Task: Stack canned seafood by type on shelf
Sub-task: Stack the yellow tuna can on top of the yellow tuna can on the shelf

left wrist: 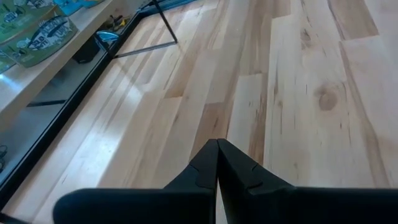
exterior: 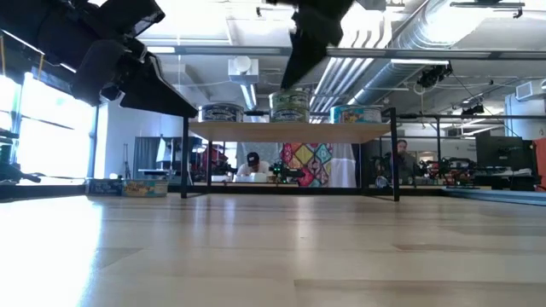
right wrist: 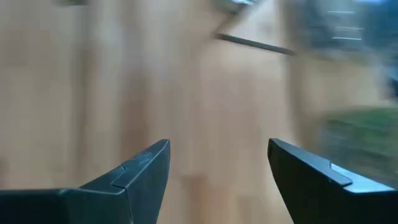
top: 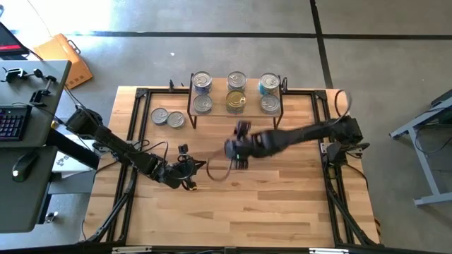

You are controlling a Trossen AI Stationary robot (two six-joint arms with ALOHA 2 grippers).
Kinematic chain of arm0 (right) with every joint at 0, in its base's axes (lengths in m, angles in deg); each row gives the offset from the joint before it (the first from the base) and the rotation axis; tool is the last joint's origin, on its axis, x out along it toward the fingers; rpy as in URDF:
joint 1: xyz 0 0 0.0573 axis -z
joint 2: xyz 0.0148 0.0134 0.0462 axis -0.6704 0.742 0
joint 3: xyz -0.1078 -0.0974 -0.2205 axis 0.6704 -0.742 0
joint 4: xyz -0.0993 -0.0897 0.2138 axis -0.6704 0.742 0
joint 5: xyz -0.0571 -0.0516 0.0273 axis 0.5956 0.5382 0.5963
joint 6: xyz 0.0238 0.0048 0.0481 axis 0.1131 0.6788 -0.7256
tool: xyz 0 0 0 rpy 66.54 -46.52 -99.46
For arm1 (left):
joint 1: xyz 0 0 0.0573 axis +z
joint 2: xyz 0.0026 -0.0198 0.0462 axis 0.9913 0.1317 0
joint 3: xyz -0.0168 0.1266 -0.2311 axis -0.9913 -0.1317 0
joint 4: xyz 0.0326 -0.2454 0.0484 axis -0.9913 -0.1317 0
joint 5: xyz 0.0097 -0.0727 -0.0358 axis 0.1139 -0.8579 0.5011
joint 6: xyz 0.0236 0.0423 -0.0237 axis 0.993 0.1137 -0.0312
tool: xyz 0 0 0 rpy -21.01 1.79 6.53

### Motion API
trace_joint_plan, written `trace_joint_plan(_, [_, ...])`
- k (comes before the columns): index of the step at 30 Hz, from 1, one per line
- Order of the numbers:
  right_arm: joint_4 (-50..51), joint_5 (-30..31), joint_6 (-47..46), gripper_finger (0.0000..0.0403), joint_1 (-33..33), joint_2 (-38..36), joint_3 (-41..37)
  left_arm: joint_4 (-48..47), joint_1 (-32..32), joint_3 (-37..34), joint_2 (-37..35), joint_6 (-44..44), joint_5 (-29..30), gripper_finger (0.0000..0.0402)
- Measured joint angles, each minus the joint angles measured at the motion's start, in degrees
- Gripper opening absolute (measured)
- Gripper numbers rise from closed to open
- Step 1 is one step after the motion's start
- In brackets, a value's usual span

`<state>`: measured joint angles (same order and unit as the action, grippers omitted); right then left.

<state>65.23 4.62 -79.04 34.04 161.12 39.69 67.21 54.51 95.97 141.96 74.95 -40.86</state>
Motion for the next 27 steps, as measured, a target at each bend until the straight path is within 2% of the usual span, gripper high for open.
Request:
trace_joint_plan(3, [-15.29,-1.92,-2.73,0.0263,-3.51,0.08,-10.84,-1.54,-0.39,0.00,0.00,-0.72,0.04,0.0000])
trace_joint_plan(5, [-27.54,-3.07,-6.44,0.0263,-5.44,0.11,-18.48,-6.44,-0.89,0.00,-0.12,-2.92,1.11,0.0000])
trace_joint_plan(8, [-41.68,-4.58,-13.82,0.0263,-7.74,0.14,-28.28,-18.39,-1.42,0.00,-1.17,-14.21,4.37,0.0000])
trace_joint_plan(12, [-50.78,-0.43,-23.70,0.0263,-10.05,0.15,-36.47,-36.32,-0.49,0.00,-4.14,-35.02,3.90,0.0000])
trace_joint_plan(15, [-49.13,1.91,-28.16,0.0263,-11.56,-0.40,-39.79,-46.47,1.16,0.00,-6.10,-48.80,1.63,0.0000])
trace_joint_plan(18, [-41.20,2.33,-30.81,0.0263,-13.21,-3.02,-40.28,-51.78,3.76,0.00,-6.87,-57.33,-2.25,0.0000])
trace_joint_plan(23, [-23.73,1.77,-34.66,0.0263,-16.98,-7.13,-40.33,-51.73,9.64,-1.74,-6.91,-56.53,-4.87,0.0013])
trace_joint_plan(27, [-16.82,8.24,-38.85,0.0263,-18.92,-8.57,-40.69,-51.65,15.07,-4.40,-6.88,-56.54,-3.92,0.0057])
